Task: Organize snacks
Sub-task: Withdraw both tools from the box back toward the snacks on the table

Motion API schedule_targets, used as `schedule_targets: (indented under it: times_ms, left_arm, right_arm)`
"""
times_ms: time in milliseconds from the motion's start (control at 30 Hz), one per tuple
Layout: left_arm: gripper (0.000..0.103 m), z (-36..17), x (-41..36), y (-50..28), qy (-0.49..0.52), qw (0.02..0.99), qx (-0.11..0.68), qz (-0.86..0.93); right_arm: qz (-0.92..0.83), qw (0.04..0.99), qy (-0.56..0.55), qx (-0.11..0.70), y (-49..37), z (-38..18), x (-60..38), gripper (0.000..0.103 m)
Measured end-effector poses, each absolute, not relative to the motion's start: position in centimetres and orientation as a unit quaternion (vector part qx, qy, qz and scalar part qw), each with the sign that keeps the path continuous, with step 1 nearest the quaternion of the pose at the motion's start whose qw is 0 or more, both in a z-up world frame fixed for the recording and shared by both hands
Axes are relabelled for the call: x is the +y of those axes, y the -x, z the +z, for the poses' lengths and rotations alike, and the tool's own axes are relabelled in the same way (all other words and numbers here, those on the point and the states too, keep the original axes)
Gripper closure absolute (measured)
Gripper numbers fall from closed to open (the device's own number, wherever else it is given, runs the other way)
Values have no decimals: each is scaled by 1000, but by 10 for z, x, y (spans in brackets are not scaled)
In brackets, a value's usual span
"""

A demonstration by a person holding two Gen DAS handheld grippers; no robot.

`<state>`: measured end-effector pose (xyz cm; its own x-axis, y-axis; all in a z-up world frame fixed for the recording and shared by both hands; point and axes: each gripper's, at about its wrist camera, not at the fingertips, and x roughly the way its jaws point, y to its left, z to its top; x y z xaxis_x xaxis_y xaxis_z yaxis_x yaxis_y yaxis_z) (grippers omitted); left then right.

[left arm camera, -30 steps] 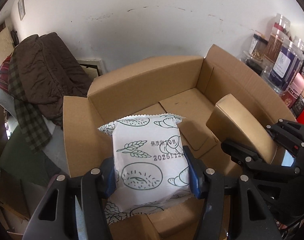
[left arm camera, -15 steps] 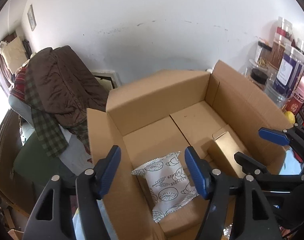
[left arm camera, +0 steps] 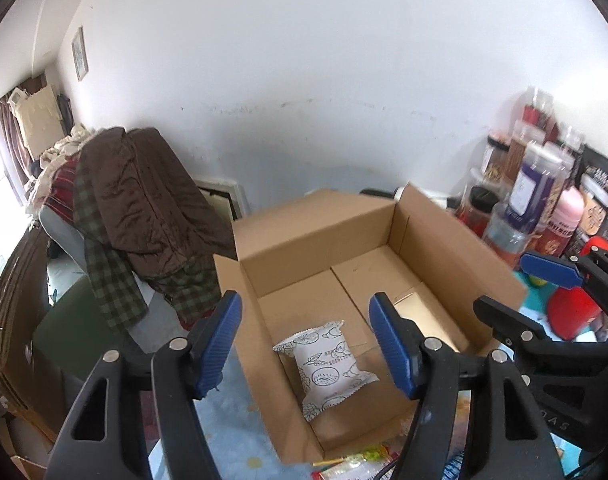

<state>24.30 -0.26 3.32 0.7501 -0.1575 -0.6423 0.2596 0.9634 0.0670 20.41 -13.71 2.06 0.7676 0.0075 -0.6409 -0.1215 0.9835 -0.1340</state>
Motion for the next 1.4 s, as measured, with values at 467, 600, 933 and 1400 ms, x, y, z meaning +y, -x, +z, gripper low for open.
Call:
schedule_targets:
  times_ms: [467,600,933,1400]
  left_arm:
    - [37,89,12,-169,-62,951,270,-135]
    - [29,98,18,-148,-57,954,257,-143]
    - [18,104,27,-99,-53,956,233,-171]
    - [14,81,27,-46,-61,942,239,-229]
  right_arm:
    - [23,961,76,264,-122,76,-126,39]
    - [26,965,73,249,-98,87,-122,32]
    - [11,974,69,214,-38,97,-114,14]
    - [-27,973,45,224,20,66,-117,7]
